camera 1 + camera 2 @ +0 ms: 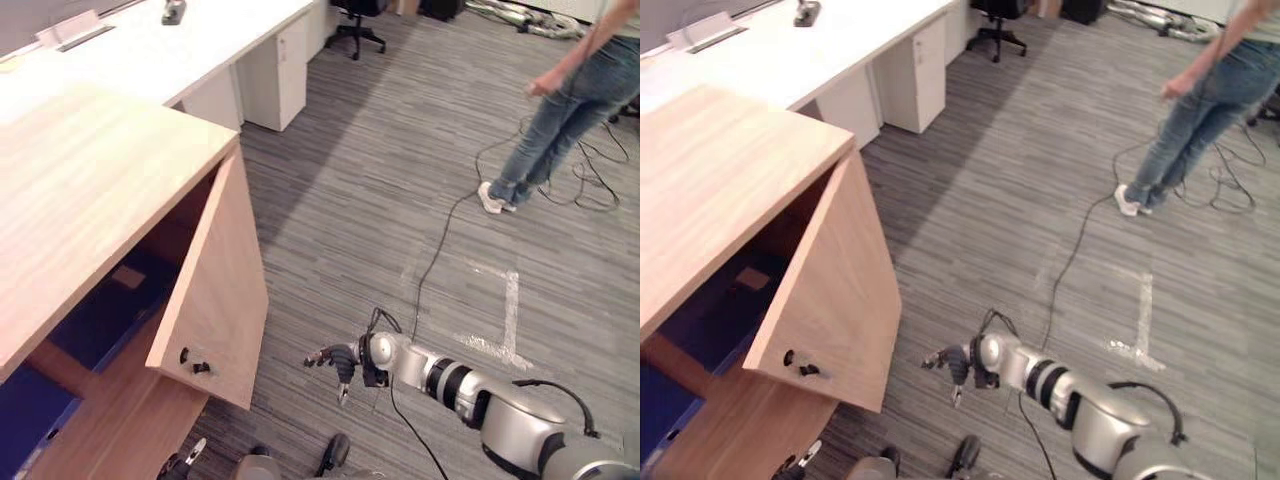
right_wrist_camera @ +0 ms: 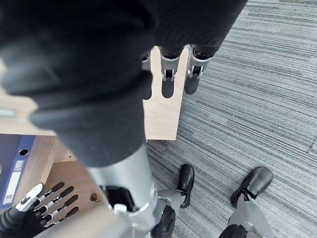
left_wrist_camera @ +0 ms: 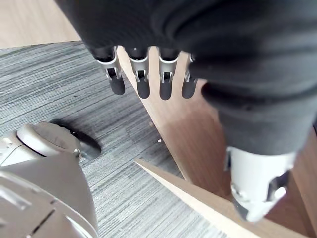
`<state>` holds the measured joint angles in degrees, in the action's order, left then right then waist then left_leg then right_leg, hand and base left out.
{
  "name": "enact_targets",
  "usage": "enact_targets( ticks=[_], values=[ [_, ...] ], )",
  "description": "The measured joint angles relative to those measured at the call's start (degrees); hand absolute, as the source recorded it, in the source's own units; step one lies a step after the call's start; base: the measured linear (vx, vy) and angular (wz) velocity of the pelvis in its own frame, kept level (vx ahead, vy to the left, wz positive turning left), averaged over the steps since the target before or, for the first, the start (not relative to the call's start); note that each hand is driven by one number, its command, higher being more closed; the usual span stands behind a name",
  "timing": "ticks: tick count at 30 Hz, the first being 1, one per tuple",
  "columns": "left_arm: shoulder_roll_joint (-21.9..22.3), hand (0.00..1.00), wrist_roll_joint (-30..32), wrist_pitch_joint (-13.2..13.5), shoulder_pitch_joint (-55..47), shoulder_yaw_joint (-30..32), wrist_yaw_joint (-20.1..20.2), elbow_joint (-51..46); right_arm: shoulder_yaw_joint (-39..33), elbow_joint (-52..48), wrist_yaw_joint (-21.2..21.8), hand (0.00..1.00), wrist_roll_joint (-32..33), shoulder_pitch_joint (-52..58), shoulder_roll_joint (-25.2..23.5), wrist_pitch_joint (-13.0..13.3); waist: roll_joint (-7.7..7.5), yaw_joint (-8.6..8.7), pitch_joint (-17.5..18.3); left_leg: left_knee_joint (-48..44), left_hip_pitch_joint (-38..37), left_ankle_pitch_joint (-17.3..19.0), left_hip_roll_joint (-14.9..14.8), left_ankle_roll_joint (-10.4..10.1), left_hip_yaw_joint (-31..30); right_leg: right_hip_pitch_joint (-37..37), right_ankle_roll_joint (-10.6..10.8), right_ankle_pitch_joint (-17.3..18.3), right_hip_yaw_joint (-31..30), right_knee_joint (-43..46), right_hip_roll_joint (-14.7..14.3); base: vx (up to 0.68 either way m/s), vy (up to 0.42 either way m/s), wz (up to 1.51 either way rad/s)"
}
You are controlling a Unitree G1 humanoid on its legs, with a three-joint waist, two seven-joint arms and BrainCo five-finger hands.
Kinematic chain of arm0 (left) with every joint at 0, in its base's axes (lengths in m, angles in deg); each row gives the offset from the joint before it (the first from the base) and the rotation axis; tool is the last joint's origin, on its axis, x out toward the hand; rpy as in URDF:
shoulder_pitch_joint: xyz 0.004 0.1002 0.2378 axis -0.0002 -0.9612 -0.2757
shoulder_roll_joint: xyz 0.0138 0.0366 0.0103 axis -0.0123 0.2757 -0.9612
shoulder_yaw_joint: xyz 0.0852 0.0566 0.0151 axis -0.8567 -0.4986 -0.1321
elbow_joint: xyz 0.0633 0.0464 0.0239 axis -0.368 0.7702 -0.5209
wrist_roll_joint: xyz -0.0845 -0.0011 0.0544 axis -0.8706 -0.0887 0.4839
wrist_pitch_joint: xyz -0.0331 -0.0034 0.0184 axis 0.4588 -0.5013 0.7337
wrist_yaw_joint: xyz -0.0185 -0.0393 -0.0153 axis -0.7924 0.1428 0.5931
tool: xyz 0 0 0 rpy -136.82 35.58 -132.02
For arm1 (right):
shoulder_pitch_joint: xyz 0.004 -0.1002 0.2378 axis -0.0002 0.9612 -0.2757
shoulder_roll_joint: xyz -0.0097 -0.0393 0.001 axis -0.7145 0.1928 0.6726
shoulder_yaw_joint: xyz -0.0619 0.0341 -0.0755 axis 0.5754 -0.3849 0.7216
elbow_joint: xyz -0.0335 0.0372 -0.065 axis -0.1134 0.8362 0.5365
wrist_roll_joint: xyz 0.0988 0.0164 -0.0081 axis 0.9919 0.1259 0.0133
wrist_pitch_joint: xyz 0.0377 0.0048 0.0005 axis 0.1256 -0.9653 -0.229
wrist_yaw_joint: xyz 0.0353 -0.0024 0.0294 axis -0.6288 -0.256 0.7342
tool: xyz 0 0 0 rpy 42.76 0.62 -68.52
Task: Walk over to the cabinet, pick up the folder, carry it to the office cabinet, place the folder inside the office cabinet, then close the office cabinet door
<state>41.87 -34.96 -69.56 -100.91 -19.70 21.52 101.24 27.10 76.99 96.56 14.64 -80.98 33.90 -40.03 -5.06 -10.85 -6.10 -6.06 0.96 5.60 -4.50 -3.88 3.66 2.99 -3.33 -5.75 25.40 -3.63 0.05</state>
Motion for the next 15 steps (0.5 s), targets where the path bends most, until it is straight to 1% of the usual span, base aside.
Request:
enact_targets(
  ticks=[2, 3, 4, 5, 7, 8, 9, 10, 11, 12, 13, 14, 15],
  values=[
    [0.6, 0.00, -0.2, -0.2, -0.1, 0.6, 0.0, 0.8, -0.3, 3.5, -0.8, 0.00, -2.4, 0.2, -3.3, 0.0, -0.53, -1.43, 0.3, 0.2, 0.0, -0.1, 0.2, 0.1, -1.0, -0.4, 0.2, 0.1, 0.9, -0.2, 0.2, 0.09, 0.067, 0.32],
    [1.0, 0.00, -0.5, -0.4, -0.3, 0.8, 0.0, 1.5, -2.3, 6.2, -1.1, 0.00, -4.1, 0.5, -6.1, 0.0, -0.98, -2.38, 0.6, 0.5, 0.0, -0.3, 0.3, 0.2, -1.5, -0.4, 0.3, 0.2, 1.2, -0.1, 0.4, 0.08, 0.073, 0.23],
    [1.4, 0.00, -0.7, -0.6, -0.5, 0.8, 0.0, 1.9, -4.0, 8.3, -1.9, 0.00, -5.4, 0.6, -8.3, 0.0, -1.34, -2.91, 0.7, 0.8, 0.0, -0.5, 0.4, 0.2, -1.8, -0.4, 0.4, 0.2, 1.3, -0.1, 0.5, 0.08, 0.079, 0.25],
    [2.0, 0.00, -0.9, -0.9, -0.6, 0.8, 0.0, 2.2, -6.2, 10.4, -2.8, 0.00, -6.4, 0.8, -10.2, -0.1, -1.50, -3.24, 0.7, 0.8, 0.0, -0.6, 0.6, 0.3, -2.4, -0.6, 0.5, 0.3, 1.7, -0.1, 0.7, 0.08, 0.070, 0.41],
    [2.8, 0.00, -1.8, -1.1, -0.6, 0.7, 0.1, 1.9, -13.0, 16.6, -5.5, 0.00, -8.1, 2.2, -14.3, -0.2, -1.50, -3.89, 0.7, 0.8, -0.1, -0.9, 1.4, 0.6, -5.2, -2.1, 1.6, 1.0, 4.8, 0.3, 1.7, 0.07, 0.075, 0.66],
    [2.9, 0.00, -1.8, -1.1, -0.5, 0.5, 0.1, 1.7, -14.7, 18.2, -6.3, 0.00, -8.1, 2.7, -15.0, -0.2, -1.49, -4.23, 0.8, 0.8, -0.1, -0.9, 1.6, 0.7, -6.1, -2.3, 1.9, 1.2, 5.8, 0.7, 2.1, 0.04, 0.091, 0.64],
    [2.9, 0.00, -1.8, -1.1, -0.4, 0.3, 0.2, 1.6, -18.2, 20.6, -7.6, 0.00, -8.1, 3.6, -15.9, -0.3, -1.45, -4.48, 0.7, 0.7, 0.0, -1.1, 2.0, 1.0, -7.4, -2.4, 2.5, 1.7, 7.1, 1.8, 2.8, 0.03, 0.098, 0.75],
    [2.9, 0.00, -1.8, -1.1, -0.4, -0.6, 0.2, 1.4, -24.0, 23.8, -9.2, 0.00, -8.1, 5.3, -16.5, -0.4, -1.06, -4.48, 0.5, 0.4, 0.0, -1.3, 2.3, 1.4, -9.6, -2.4, 3.8, 2.8, 8.9, 5.1, 4.4, 0.03, 0.211, 1.35],
    [2.9, 0.00, -1.8, -1.2, -0.3, -2.3, 0.2, 0.6, -33.8, 27.5, -11.8, 0.00, -7.8, 8.3, -16.5, -0.9, -0.05, -3.82, 0.0, -1.0, 0.3, -0.9, 3.4, 2.3, -14.1, -2.2, 4.6, 5.1, 9.7, 12.2, 7.4, 0.01, 0.216, 1.51],
    [2.8, 0.00, -1.7, -1.2, -0.3, -3.2, 0.2, 0.2, -38.0, 28.3, -12.9, 0.00, -7.8, 9.8, -16.2, -1.1, 0.35, -3.31, -0.3, -1.4, 0.4, -0.9, 3.9, 2.6, -16.0, -1.9, 4.5, 5.8, 9.1, 15.4, 8.8, 0.00, 0.265, 1.87],
    [2.4, 0.00, -1.5, -1.3, -0.4, -5.3, 0.2, -1.0, -46.6, 29.1, -15.5, 0.00, -7.5, 12.9, -15.7, -1.6, 0.63, -2.28, -0.4, -1.5, 0.3, -1.1, 5.1, 3.2, -20.3, -0.5, 4.2, 6.9, 6.1, 22.5, 11.3, 0.00, 0.194, 1.69],
    [1.9, 0.00, -1.1, -1.2, -0.2, -6.9, 0.2, -1.7, -52.0, 29.1, -17.3, 0.00, -7.3, 15.5, -15.5, -1.8, 0.67, -1.78, -0.4, -1.5, 0.3, -1.3, 5.8, 3.6, -23.3, 1.0, 4.4, 8.3, 2.2, 26.2, 12.5, 0.02, 0.170, 1.70],
    [1.4, 0.00, -0.8, -1.3, 0.0, -8.1, 0.2, -1.9, -55.6, 29.0, -18.3, 0.00, -7.0, 17.2, -15.4, -1.8, 0.68, -1.34, -0.4, -1.7, 0.4, -1.5, 6.4, 3.5, -25.7, 1.3, 4.8, 9.4, -1.1, 27.0, 12.7, 0.08, 0.138, 1.87]
  ],
)
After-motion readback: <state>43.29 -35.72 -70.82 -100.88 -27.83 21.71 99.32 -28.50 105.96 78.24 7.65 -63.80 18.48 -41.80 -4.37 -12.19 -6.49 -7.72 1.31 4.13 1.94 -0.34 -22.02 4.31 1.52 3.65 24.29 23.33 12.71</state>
